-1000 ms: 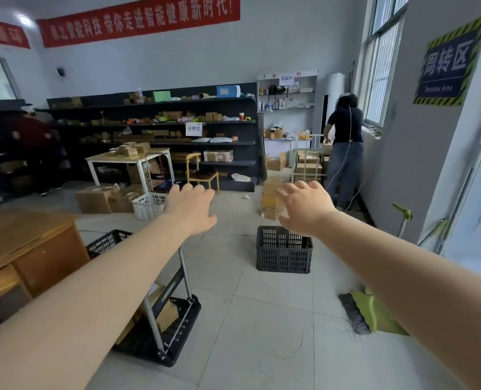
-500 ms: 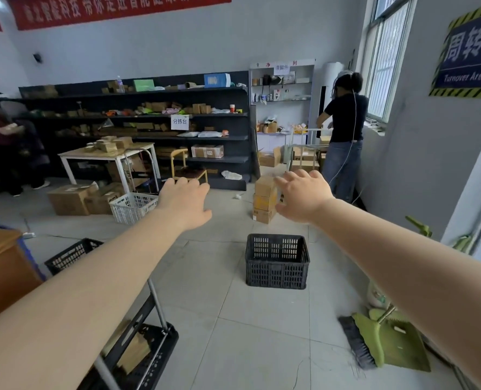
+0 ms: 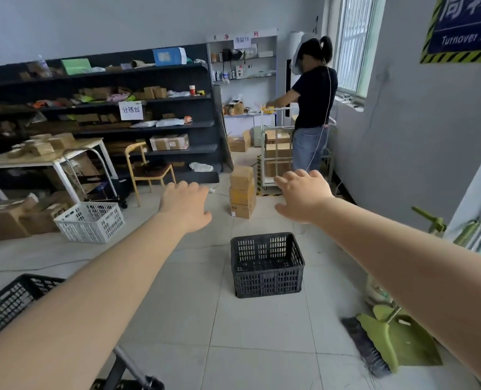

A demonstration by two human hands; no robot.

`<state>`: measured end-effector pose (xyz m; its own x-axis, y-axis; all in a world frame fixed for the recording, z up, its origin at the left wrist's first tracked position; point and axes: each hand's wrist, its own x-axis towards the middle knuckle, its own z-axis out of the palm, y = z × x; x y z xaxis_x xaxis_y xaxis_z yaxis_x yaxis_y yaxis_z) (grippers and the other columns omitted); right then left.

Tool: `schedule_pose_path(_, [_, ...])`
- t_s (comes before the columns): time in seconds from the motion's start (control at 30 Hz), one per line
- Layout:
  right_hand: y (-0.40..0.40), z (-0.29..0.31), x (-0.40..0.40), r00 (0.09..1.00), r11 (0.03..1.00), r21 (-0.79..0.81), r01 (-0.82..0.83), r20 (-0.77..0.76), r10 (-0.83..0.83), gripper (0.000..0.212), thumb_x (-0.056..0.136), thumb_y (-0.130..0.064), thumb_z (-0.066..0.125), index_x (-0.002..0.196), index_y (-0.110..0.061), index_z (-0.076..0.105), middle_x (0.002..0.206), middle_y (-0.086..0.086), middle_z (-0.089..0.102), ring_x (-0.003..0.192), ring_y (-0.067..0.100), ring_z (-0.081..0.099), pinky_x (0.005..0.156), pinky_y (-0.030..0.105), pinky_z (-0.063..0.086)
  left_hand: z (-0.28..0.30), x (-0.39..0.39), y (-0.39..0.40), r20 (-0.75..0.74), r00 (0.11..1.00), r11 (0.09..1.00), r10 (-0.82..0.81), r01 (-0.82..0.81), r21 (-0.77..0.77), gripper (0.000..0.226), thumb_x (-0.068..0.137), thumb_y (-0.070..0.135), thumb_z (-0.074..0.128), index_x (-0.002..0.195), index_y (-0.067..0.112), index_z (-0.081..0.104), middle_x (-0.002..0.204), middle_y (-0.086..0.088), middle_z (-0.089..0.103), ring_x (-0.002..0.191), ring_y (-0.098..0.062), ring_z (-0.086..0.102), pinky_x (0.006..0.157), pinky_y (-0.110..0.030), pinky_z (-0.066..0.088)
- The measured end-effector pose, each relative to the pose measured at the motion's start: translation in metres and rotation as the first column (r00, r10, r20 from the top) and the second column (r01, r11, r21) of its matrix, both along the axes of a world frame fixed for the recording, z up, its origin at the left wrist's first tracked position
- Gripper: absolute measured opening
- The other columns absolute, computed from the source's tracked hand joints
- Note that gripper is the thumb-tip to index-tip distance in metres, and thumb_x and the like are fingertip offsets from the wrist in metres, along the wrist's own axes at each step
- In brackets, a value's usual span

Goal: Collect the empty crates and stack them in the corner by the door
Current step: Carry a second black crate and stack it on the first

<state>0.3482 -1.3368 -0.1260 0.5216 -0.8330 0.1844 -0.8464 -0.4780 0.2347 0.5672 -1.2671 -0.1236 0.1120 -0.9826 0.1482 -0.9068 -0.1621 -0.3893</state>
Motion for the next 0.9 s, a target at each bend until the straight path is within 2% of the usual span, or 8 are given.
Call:
schedule_pose_path(0.17, [-0.082,-0.009,0.014,0.999,0.999,0.008,0.031,0.032,-0.031,0.060,0.094,-0.047,0.045,0.147,-0.021,0.032,0.142,0.004,0.045,0.131,0.026,0.039,0.105,0.041,0.030,-0.008,0.018,-0.084,-0.007,1.000,1.000,-0.005,0.005,0.026,0.050,0.092,0.045,0.047,0.133,0.016,0.046,0.132,-0.008,0.053,0.123,-0.028,0.047,0.097,-0.038,0.037])
schedule_pose_path(0.43, [-0.232,-0.040,0.026,1.000,0.999,0.036,0.012,-0.006,-0.012,0.055,0.094,-0.047,0.045,0.141,-0.020,0.037,0.138,0.005,0.048,0.127,0.026,0.042,0.101,0.040,0.032,-0.034,0.027,-0.222,-0.025,0.999,0.999,0.030,-0.029,0.041,0.052,0.093,0.045,0.046,0.135,0.017,0.044,0.138,-0.007,0.049,0.128,-0.028,0.043,0.102,-0.037,0.034])
schedule_pose_path(0.6, [-0.327,-0.067,0.027,0.999,0.994,0.107,-0.007,-0.045,0.012,0.058,0.094,-0.048,0.045,0.144,-0.019,0.034,0.143,0.006,0.043,0.133,0.027,0.037,0.108,0.042,0.027,-0.056,0.023,-0.305,-0.055,0.995,0.994,0.086,-0.082,0.075,0.049,0.093,0.044,0.046,0.134,0.017,0.044,0.136,-0.006,0.051,0.127,-0.028,0.044,0.098,-0.037,0.035])
schedule_pose_path(0.9, [-0.453,-0.127,0.021,0.995,0.967,0.252,0.037,-0.097,-0.013,0.060,0.095,-0.048,0.045,0.146,-0.020,0.031,0.146,0.004,0.040,0.135,0.025,0.034,0.108,0.040,0.027,-0.118,0.043,-0.435,-0.158,0.977,0.976,0.146,-0.115,0.187,0.054,0.092,0.043,0.047,0.139,0.016,0.042,0.140,-0.008,0.047,0.128,-0.028,0.043,0.100,-0.036,0.033])
